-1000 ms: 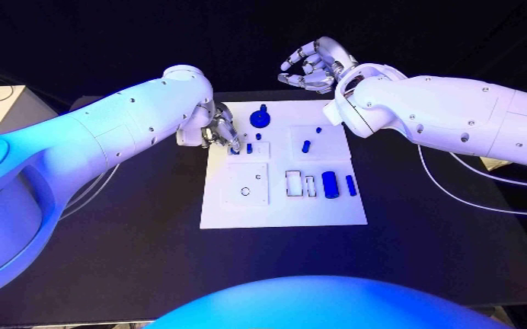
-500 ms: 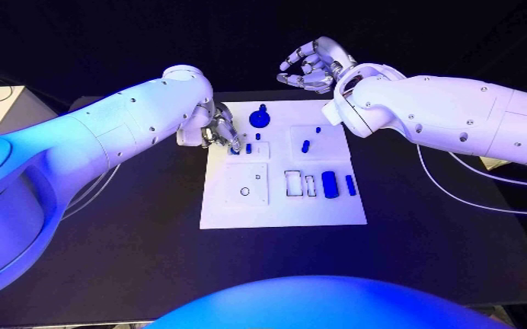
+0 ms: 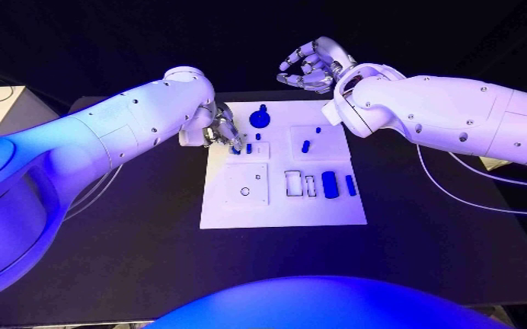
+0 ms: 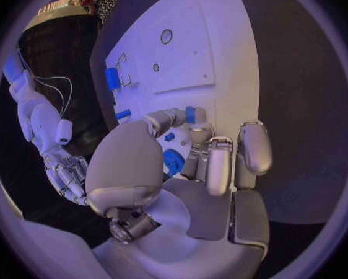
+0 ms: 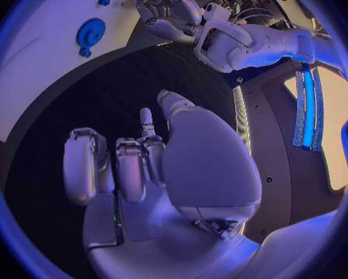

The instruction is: Assemble the parts on the task board

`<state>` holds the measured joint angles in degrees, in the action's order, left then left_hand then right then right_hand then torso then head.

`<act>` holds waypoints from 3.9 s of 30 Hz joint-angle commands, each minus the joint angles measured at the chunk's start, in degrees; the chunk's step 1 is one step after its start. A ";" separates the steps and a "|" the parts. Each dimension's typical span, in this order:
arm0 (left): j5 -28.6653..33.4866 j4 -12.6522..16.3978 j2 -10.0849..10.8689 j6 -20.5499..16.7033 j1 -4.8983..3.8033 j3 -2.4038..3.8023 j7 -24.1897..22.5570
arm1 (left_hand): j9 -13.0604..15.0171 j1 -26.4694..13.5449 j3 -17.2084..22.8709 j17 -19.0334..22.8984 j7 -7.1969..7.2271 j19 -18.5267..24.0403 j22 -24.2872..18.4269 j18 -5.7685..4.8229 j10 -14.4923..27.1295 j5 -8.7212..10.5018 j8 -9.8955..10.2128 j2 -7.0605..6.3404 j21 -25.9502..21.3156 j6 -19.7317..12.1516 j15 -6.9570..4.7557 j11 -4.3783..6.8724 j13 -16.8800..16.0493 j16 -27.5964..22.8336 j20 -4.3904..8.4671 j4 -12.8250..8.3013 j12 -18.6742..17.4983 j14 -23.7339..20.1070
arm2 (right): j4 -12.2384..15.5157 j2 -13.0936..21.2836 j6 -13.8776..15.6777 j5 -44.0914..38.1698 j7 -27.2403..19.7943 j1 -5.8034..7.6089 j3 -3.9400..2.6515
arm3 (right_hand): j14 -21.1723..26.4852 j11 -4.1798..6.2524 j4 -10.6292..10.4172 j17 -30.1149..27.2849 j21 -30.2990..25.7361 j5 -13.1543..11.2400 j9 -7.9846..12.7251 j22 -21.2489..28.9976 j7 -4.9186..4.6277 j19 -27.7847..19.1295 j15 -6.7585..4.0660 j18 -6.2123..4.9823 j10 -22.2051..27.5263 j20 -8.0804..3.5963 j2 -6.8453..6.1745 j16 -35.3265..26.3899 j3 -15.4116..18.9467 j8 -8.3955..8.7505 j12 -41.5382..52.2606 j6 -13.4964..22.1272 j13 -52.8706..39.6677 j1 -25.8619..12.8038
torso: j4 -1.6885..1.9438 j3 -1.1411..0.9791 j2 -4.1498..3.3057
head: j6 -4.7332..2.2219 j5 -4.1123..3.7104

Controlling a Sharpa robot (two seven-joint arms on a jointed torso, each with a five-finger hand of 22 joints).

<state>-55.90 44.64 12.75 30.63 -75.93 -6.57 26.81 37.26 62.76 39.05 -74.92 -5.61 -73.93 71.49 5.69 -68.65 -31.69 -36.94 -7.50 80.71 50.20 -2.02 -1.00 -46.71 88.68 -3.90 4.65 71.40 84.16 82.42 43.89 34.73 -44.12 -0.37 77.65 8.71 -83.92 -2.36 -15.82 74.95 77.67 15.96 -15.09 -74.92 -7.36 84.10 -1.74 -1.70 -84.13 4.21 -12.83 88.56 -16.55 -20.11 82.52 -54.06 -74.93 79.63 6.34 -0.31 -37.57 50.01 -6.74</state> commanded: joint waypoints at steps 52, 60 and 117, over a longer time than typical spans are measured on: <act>2.12 8.76 6.11 -9.51 0.68 -0.33 -0.14 | 0.99 -0.55 11.43 -12.70 0.62 -1.59 1.11 -1.03 -1.16 -0.88 -0.89 0.54 0.74 1.02 -0.78 0.50 0.02 0.46 0.33 -11.79 0.14 5.06 | 0.25 0.75 -0.90 -0.49 -0.27 -0.21 -0.03 | -5.31 -0.39 0.18 12.12 -0.42 0.18 -0.14 -11.79 -0.11 2.50 0.38 -0.66 -0.98 0.29 0.05 -0.39 -0.56 0.21 0.05 0.06 -10.58 -0.53 | -0.05 -0.01 0.02 | -0.01 0.28; 1.54 9.02 6.43 -8.77 0.69 -0.34 0.03 | 1.06 -0.66 11.60 -12.93 0.70 -1.70 1.19 -1.06 -1.48 -1.27 -0.99 0.36 0.81 1.16 -0.87 0.58 -0.29 0.54 0.39 -11.94 0.27 5.14 | 0.26 0.82 -0.97 -0.49 -0.26 -0.22 -0.03 | -5.31 -0.39 0.18 12.12 -0.42 0.18 -0.14 -11.79 -0.11 2.50 0.38 -0.66 -0.98 0.29 0.05 -0.39 -0.56 0.21 0.05 0.06 -10.58 -0.53 | 0.01 -0.02 0.04 | -0.01 0.28; 0.55 7.88 5.08 -4.44 0.73 -0.34 0.81 | 1.51 -2.02 11.68 -14.53 1.30 -2.76 2.15 -1.32 -3.89 -5.08 -1.56 -0.68 1.38 2.28 -1.35 1.16 -3.03 1.12 0.89 -12.29 1.47 5.68 | 0.30 0.76 -1.03 -0.49 -0.23 -0.25 -0.03 | -5.32 -0.38 0.28 12.13 -0.41 0.16 -0.20 -11.80 -0.10 2.52 0.37 -0.66 -0.98 0.28 0.02 -0.38 -0.71 0.24 0.07 0.02 -10.57 -0.53 | -0.02 -0.05 -0.05 | -0.01 0.20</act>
<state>-55.57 52.62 18.21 23.06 -75.32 -6.86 27.20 38.70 60.50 39.46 -74.92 -5.33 -76.39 73.60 4.78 -72.14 -36.56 -38.33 -8.72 81.82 51.13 -3.06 0.17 -49.70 89.57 -3.08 4.08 72.52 83.94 82.65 44.71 34.31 -44.14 -0.34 77.43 8.71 -83.92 -2.36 -15.42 74.90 77.32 15.96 -15.24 -74.94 -7.36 84.11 -1.74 -1.70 -84.13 4.22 -12.83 88.56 -16.95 -20.11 82.52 -54.06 -74.93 79.63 6.35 -0.34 -37.63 50.01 -6.62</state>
